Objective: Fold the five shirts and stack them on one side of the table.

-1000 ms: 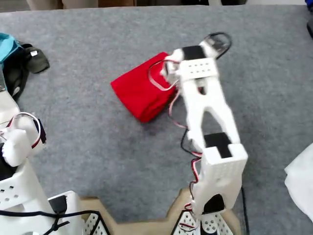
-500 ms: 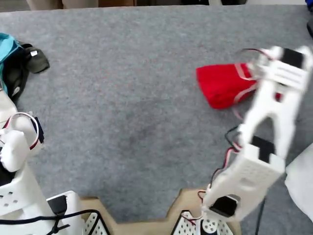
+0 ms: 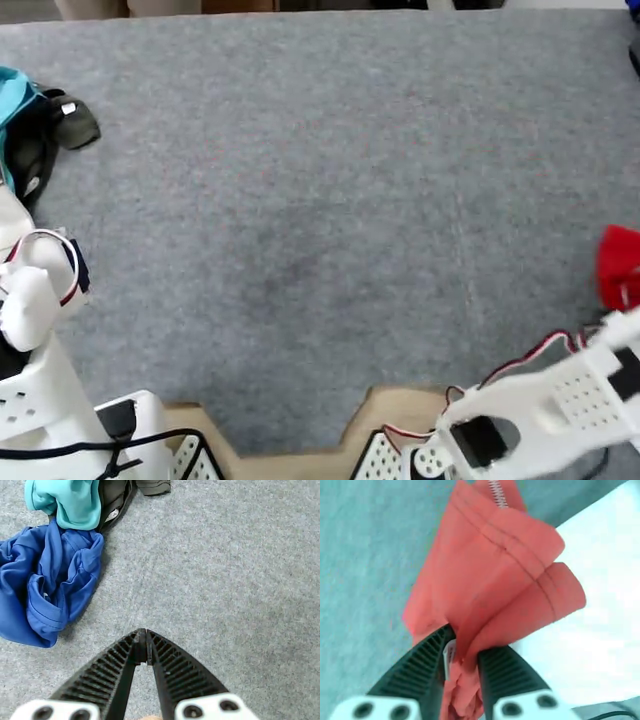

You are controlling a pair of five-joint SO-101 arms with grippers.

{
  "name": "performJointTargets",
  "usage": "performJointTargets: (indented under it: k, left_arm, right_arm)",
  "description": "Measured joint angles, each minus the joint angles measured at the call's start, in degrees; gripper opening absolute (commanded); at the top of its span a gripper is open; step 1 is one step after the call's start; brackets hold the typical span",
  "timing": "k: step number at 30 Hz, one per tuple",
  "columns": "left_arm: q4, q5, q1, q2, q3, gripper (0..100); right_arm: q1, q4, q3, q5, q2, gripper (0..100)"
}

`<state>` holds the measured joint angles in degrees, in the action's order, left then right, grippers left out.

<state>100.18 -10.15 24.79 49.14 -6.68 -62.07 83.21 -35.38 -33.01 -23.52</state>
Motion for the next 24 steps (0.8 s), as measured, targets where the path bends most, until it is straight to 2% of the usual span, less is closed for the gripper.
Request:
performJointTargets:
  k: [5, 11, 24]
  left_arm:
    - [0.00, 0.00, 0.00, 0.00, 0.00, 2]
    - [0.00, 0.00, 0.00, 0.00, 0.00, 2]
    - [0.00, -2.20, 0.00, 0.00, 0.00, 2]
  right_arm:
    - [-5.63, 1.32, -0.26, 4.48, 0.00, 0.5]
    - [-6.68, 11.96, -0.26, 11.16, 0.00, 0.5]
    - [-10.55, 17.41, -6.59, 16.09, 0.18, 0.5]
